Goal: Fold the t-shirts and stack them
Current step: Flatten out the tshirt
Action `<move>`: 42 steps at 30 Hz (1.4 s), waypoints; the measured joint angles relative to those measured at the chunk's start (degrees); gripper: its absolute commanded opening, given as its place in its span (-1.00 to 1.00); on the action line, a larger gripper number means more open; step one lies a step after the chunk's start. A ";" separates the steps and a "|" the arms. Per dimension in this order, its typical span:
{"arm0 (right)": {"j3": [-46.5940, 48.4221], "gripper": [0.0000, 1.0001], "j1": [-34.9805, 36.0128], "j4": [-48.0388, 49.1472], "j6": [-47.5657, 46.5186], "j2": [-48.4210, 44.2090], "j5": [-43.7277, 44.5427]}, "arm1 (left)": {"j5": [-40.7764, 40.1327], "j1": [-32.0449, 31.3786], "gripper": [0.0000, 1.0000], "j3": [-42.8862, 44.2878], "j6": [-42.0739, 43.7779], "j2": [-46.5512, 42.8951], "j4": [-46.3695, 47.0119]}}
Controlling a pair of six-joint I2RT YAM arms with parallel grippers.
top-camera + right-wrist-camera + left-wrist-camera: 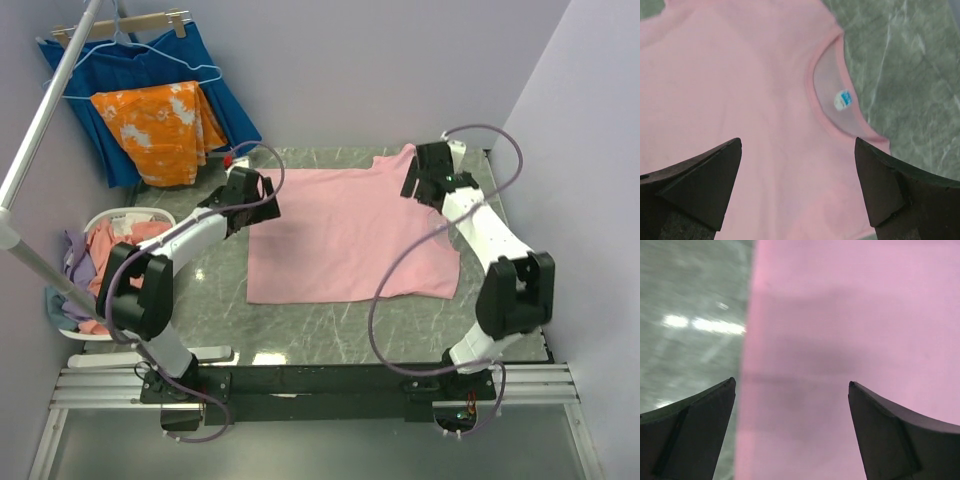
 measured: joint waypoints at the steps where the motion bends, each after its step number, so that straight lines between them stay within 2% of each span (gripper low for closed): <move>1: -2.89 0.99 0.42 0.00 0.42 -2.62 -0.70 | 1.42 -0.66 0.99 -1.22 -0.59 -0.90 1.29; 4: -11.89 0.99 1.75 0.24 1.40 -8.04 -3.67 | 5.66 -2.38 0.99 -4.72 -2.36 -1.14 3.93; 9: -21.55 0.99 2.58 0.39 1.81 -8.39 -7.32 | 9.62 -3.04 0.99 -8.35 -4.92 3.54 4.90; 17: -24.30 0.99 3.61 1.66 1.81 -6.05 -11.74 | 7.82 -3.98 0.99 -9.62 -7.91 4.98 8.20; 24: -30.75 0.99 9.90 2.69 3.82 -3.91 -15.80 | 4.90 -4.68 0.98 -20.00 -11.43 -2.78 11.93; 28: -31.63 0.99 16.00 3.96 5.53 -4.46 -15.26 | 4.00 -5.03 0.99 -24.11 -13.99 -7.56 9.68; 35: -33.81 0.99 29.14 4.04 9.51 -6.82 -14.14 | 0.59 -5.55 0.99 -27.10 -16.65 -13.84 -0.55; 42: -29.42 0.99 29.97 -0.52 10.88 -4.79 -12.11 | -2.58 -2.60 0.99 -20.87 -15.61 -8.98 -8.85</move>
